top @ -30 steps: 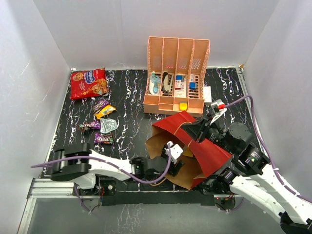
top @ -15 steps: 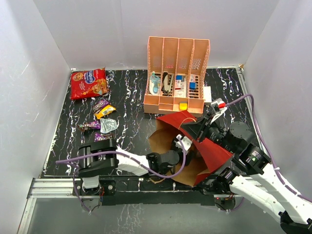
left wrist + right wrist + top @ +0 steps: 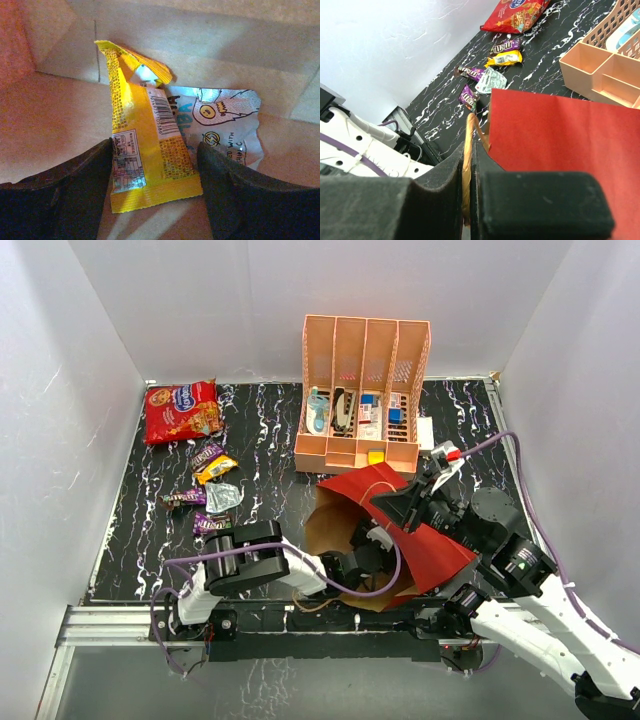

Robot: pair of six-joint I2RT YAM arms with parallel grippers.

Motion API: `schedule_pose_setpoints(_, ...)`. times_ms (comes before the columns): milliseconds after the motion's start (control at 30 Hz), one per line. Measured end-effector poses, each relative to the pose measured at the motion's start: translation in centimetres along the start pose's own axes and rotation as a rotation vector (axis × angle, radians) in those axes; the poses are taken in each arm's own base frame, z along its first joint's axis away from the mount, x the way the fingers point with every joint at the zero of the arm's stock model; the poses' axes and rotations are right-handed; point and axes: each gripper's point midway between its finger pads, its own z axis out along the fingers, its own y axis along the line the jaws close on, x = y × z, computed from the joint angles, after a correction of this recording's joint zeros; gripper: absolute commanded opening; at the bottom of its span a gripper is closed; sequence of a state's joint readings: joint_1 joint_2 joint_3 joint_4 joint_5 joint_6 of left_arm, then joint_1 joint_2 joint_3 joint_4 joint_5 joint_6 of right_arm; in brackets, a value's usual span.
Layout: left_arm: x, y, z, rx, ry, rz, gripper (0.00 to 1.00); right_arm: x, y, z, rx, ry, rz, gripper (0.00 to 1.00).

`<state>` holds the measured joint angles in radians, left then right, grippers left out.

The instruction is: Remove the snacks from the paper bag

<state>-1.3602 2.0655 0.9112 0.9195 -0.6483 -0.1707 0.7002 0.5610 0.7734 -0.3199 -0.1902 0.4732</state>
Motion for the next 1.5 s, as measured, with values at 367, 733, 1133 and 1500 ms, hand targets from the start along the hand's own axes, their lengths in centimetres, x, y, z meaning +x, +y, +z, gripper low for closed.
schedule_pose_setpoints(367, -0.2, 1.4, -0.6, 0.002, 0.009, -0.009, 0.37, -0.3, 0.1, -0.5, 0.004, -0.007, -0.001, 0.08)
schedule_pose_setpoints(733, -3.6, 2.1, -4.7, 0.086, 0.028, -0.045, 0.26, -0.7, 0.0, -1.1, 0.015, -0.030, -0.004, 0.08)
schedule_pose_setpoints(1133, -6.9, 3.5, -12.4, 0.233, 0.087, -0.157, 0.23, -0.8, -0.6, -2.0, 0.057, -0.049, -0.005, 0.08)
schedule_pose_setpoints(1500, -12.1, 7.5, -20.8, 0.297, 0.032, -0.244, 0.22, -0.4, -1.3, -1.7, 0.084, -0.041, -0.015, 0.08)
